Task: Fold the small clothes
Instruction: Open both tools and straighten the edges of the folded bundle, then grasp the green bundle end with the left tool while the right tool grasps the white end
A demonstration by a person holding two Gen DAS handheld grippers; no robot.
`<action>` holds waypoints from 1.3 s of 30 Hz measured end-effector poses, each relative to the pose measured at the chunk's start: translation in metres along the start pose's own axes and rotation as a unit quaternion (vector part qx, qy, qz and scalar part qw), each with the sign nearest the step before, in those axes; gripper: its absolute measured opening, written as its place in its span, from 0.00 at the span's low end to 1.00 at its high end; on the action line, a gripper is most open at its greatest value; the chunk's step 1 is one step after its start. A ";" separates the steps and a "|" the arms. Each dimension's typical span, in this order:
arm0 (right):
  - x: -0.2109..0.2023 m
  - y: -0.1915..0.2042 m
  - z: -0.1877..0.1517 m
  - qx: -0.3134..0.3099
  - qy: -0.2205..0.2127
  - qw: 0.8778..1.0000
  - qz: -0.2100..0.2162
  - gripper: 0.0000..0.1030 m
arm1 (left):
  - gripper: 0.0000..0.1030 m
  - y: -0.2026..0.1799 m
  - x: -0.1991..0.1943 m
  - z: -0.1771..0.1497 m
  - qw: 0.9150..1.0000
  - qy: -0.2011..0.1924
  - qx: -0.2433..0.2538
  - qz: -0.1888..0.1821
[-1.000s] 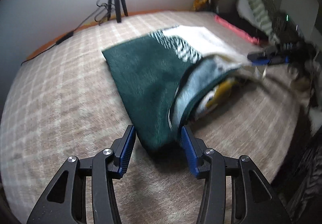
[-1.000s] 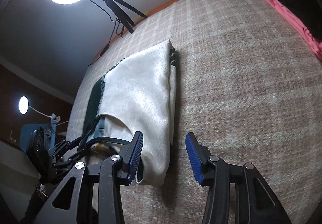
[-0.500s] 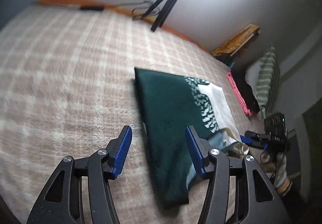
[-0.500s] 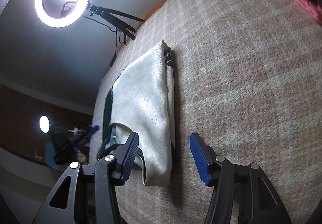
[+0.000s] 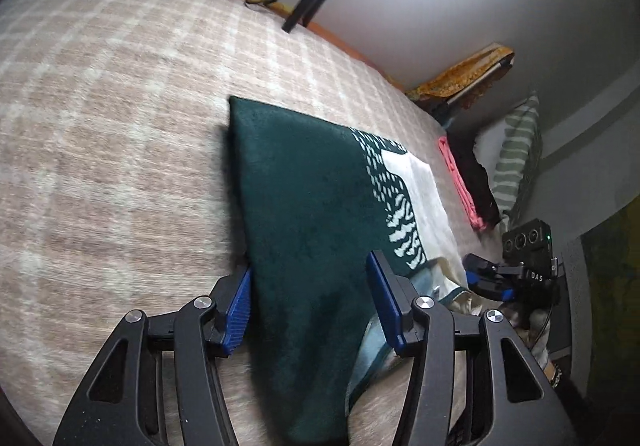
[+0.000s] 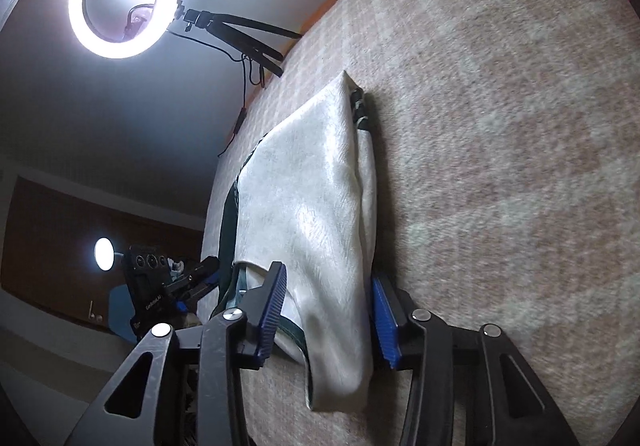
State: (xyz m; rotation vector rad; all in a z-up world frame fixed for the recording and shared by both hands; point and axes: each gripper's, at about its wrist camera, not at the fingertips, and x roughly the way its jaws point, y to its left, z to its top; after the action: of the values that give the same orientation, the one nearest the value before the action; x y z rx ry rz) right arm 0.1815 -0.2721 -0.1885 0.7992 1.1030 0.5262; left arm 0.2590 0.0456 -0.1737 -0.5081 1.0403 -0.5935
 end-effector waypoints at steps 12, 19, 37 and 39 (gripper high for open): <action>0.020 0.013 0.003 -0.009 -0.002 1.000 -0.022 0.24 | 0.17 0.001 0.008 -0.002 1.000 0.002 -0.013 0.001; 0.031 0.036 0.007 -0.053 -0.004 0.994 -0.093 0.06 | 0.04 -0.013 0.020 0.003 1.000 -0.005 0.011 0.025; -0.014 0.075 0.012 -0.140 -0.041 0.976 -0.159 0.02 | 0.02 -0.054 -0.003 0.012 0.996 -0.057 0.060 0.017; -0.026 0.077 0.010 -0.143 -0.047 0.976 -0.160 0.02 | 0.02 -0.060 -0.003 0.012 0.996 -0.058 0.064 0.014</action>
State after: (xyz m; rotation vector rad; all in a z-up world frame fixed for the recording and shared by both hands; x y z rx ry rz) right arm 0.1817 -0.2463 -0.1105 0.3805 1.0155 0.3595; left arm 0.2559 0.0052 -0.1285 -0.4095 0.8911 -0.5947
